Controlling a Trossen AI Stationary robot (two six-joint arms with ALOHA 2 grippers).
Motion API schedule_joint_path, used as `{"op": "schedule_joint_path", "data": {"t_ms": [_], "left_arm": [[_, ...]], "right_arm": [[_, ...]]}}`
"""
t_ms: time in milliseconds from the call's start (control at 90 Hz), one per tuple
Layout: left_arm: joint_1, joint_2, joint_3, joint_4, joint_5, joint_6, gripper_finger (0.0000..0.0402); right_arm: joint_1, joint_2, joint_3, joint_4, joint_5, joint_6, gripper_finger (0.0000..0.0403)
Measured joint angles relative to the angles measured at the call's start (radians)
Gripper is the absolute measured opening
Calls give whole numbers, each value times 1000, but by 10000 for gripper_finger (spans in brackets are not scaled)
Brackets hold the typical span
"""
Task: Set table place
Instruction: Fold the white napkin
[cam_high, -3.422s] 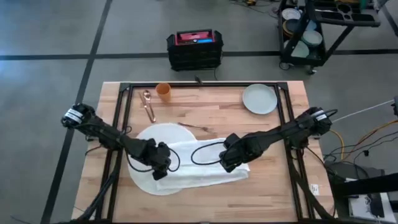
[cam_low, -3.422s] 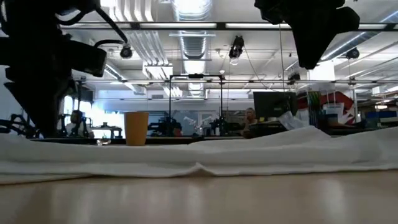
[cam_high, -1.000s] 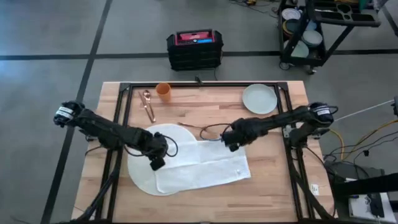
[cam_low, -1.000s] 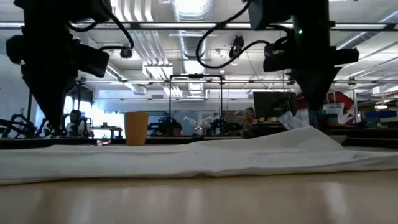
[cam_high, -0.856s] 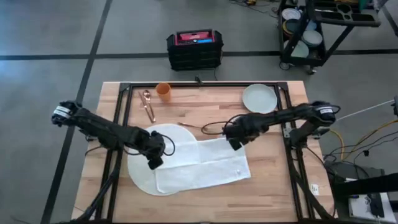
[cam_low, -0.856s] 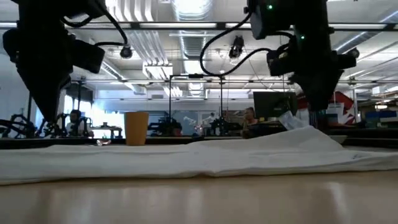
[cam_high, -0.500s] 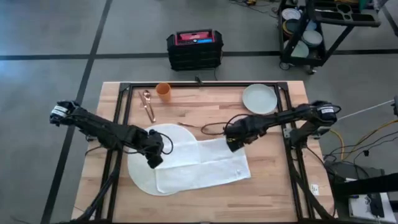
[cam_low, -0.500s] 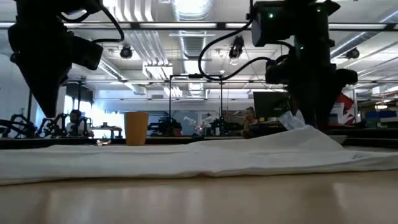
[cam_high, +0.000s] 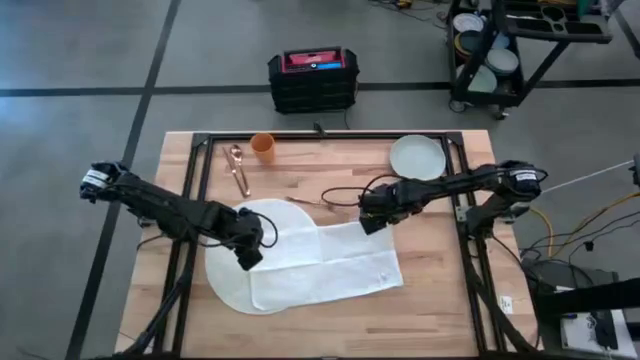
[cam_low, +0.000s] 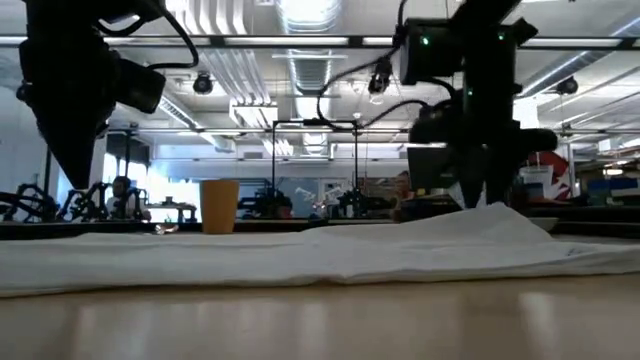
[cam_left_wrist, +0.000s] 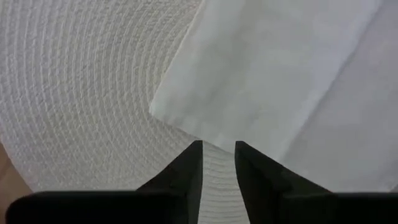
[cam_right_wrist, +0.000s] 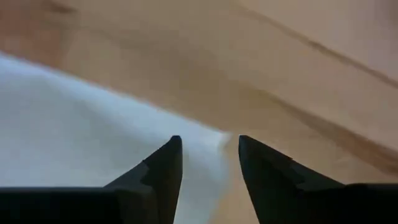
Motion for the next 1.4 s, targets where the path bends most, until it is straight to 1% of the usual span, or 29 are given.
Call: {"op": "schedule_joint_path", "data": {"t_ms": [167, 256, 411, 522, 567, 611, 722, 822, 911, 1000, 1056, 1189, 1256, 1400], "left_arm": [[0, 3, 0, 0, -1, -7, 76], [0, 3, 0, 0, -3, -18, 74], [-1, 5, -1, 0, -19, -21, 74], [0, 4, -1, -2, -26, -20, 74], [0, 4, -1, -3, -25, -20, 74], [0, 3, -1, -3, -26, -19, 74], [-2, 2, -1, -6, -25, -19, 74], [-7, 2, -1, -6, -28, -13, 74], [-11, 2, -6, -2, -41, 23, 74], [-14, 2, -31, 0, -77, 32, 74], [-12, 2, -46, 12, -101, 32, 74], [-8, 2, -84, 142, -93, 51, 74], [-8, 2, -96, 198, -84, 60, 74], [-10, 2, -125, 234, -78, 58, 74]], "right_arm": [[-33, 2, -92, 114, -33, 29, 131], [-30, 1, -119, 117, -31, 58, 128], [-59, 0, -147, 117, 60, 91, 122], [-99, -10, -149, 83, 131, 136, 118], [-111, -19, -151, 72, 130, 151, 117], [-114, -38, -151, 74, 107, 154, 115], [-104, -114, -147, 78, 68, 145, 112], [-70, -204, -135, 83, 79, 138, 108], [-37, -280, -130, 84, 98, 154, 105], [4, -335, -130, 79, 142, 167, 103], [32, -359, -130, 66, 146, 199, 102], [121, -370, -130, 54, 145, 264, 108], [173, -357, -131, 66, 127, 306, 113], [271, -301, -131, 81, 117, 424, 122]]}}
